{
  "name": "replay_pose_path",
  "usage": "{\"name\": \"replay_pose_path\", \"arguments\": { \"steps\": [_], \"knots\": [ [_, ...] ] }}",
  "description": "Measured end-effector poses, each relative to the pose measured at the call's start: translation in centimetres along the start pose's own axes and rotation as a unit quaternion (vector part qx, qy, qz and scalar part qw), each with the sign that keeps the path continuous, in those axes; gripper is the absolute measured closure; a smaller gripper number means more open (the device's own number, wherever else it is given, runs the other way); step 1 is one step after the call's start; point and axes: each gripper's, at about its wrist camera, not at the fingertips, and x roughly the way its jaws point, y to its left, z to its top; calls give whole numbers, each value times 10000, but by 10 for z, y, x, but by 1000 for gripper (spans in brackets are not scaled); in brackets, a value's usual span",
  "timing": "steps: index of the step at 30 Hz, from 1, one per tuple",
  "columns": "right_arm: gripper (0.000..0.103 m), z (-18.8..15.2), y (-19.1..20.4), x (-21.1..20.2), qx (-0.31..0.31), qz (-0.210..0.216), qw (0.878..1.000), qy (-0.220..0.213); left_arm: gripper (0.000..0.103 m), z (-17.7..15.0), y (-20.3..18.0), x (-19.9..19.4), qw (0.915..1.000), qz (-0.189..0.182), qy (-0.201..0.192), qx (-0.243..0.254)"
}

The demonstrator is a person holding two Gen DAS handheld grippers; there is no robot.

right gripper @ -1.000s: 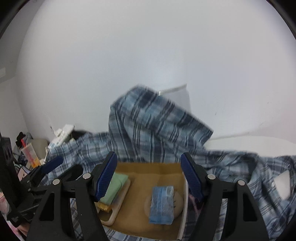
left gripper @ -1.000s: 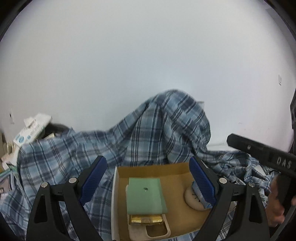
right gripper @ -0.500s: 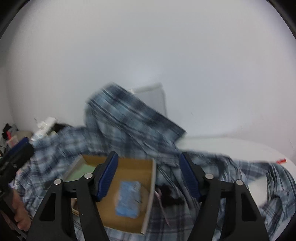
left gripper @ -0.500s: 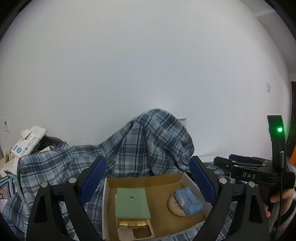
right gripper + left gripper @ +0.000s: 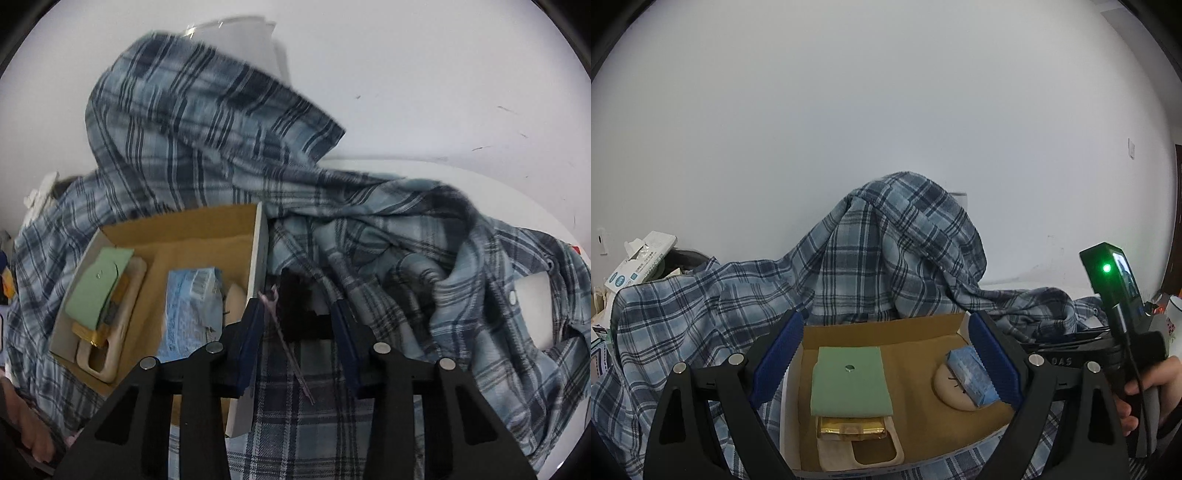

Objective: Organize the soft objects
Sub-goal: 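Lower the hair ties into the box beside the blue packet and open the right gripper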

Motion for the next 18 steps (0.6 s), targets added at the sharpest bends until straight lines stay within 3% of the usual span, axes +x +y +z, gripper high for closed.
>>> {"name": "replay_pose_path", "arguments": {
  "steps": [2,6,8,13,18],
  "knots": [
    [74,-2,4,6,-117,-64,9999,79,10,0,1,1,10000,-7,28,-6],
    [95,-6,9,17,-336,-313,9989,112,10,0,4,1,9999,-9,69,-83],
    [100,-8,11,17,-388,-262,9988,105,10,0,5,1,9999,1,76,-107],
    [100,-7,18,-7,-588,-416,9968,-345,10,2,7,-3,9999,8,4,-153],
    [100,-1,13,-40,-381,-315,9955,-807,10,11,13,-14,9997,-1,-92,-237]
  ]
}}
